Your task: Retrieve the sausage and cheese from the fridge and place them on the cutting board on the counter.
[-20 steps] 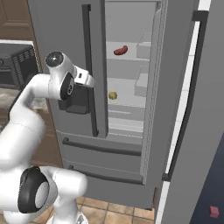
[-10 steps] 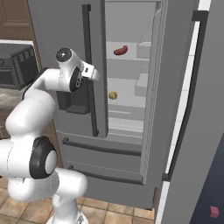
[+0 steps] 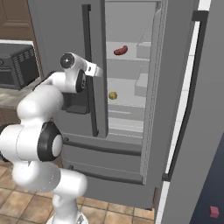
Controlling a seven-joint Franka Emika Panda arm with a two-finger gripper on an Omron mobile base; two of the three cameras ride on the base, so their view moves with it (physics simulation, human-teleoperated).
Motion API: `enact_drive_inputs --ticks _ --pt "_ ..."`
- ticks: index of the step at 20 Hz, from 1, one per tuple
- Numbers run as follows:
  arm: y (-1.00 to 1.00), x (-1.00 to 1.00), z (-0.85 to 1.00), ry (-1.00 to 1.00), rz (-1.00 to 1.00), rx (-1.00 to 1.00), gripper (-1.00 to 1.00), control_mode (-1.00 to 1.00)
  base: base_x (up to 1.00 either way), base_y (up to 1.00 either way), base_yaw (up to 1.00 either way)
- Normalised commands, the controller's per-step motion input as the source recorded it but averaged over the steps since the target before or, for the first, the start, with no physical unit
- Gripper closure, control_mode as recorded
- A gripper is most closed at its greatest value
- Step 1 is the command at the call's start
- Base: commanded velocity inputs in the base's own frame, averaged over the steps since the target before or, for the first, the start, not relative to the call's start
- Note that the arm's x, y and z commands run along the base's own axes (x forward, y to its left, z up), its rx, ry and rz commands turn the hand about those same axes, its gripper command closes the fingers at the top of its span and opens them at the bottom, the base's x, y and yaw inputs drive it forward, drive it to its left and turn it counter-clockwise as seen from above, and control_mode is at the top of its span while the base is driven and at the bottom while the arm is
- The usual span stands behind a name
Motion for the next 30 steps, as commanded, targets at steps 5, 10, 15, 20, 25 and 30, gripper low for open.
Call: enact_drive_inputs --ticks 5,10,15,20,25,30 --pt "0.0 0.61 0.0 0.0 0.0 0.0 -1.0 -1.0 0.0 0.0 0.0" --pt "0.0 0.76 0.0 0.04 0.0 0.01 -1.0 -1.0 0.0 0.0 0.0" --pt "0.0 0.21 0.0 0.02 0.0 0.0 1.0 -1.0 0.0 0.0 0.0" --pt "0.07 -0.01 0.0 0.0 -0.01 0.0 1.0 -1.0 0.0 0.0 0.0" --pt "0.02 -0.52 0.0 0.0 -0.12 0.0 1.0 -1.0 0.0 0.0 0.0" --pt "0.0 -0.94 0.0 -0.06 -0.14 0.0 1.0 -1.0 0.0 0.0 0.0"
